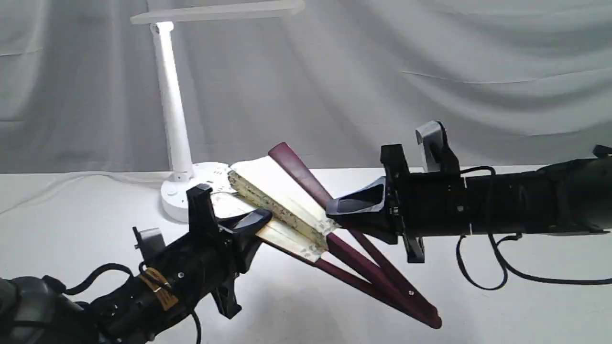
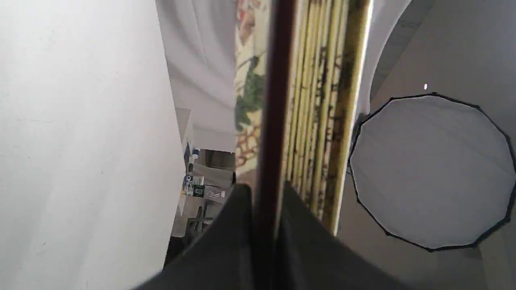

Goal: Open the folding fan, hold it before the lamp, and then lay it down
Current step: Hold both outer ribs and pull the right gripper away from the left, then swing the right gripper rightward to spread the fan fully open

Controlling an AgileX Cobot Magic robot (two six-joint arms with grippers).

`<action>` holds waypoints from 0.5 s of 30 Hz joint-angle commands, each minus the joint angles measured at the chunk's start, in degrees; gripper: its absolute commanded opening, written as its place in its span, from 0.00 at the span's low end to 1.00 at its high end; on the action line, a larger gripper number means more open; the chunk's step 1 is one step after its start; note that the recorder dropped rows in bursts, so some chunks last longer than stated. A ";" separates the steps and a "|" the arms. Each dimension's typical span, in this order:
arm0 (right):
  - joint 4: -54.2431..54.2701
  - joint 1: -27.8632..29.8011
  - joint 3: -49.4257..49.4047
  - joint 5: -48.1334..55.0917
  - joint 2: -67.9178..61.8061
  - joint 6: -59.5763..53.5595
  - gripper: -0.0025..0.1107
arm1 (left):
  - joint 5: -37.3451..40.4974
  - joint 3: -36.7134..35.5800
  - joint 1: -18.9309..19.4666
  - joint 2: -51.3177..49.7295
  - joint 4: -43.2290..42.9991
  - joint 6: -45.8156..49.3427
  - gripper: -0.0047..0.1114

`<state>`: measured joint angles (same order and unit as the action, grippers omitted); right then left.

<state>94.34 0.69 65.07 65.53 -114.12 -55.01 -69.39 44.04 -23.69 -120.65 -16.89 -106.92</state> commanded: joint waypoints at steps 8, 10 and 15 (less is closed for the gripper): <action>5.15 0.79 -0.02 -7.36 0.41 -1.52 0.02 | -0.57 0.28 -0.43 -0.09 0.05 -1.18 0.04; 5.61 1.71 -0.02 -7.36 0.41 -1.52 0.02 | -0.57 0.28 -0.43 -0.09 0.05 -1.18 0.04; 5.61 4.62 -0.02 -6.92 0.41 -1.52 0.02 | -0.57 0.28 -0.43 -0.09 0.00 -1.06 0.04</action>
<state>98.54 4.17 65.07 59.38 -114.12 -55.12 -68.70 44.04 -23.69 -121.02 -15.31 -107.03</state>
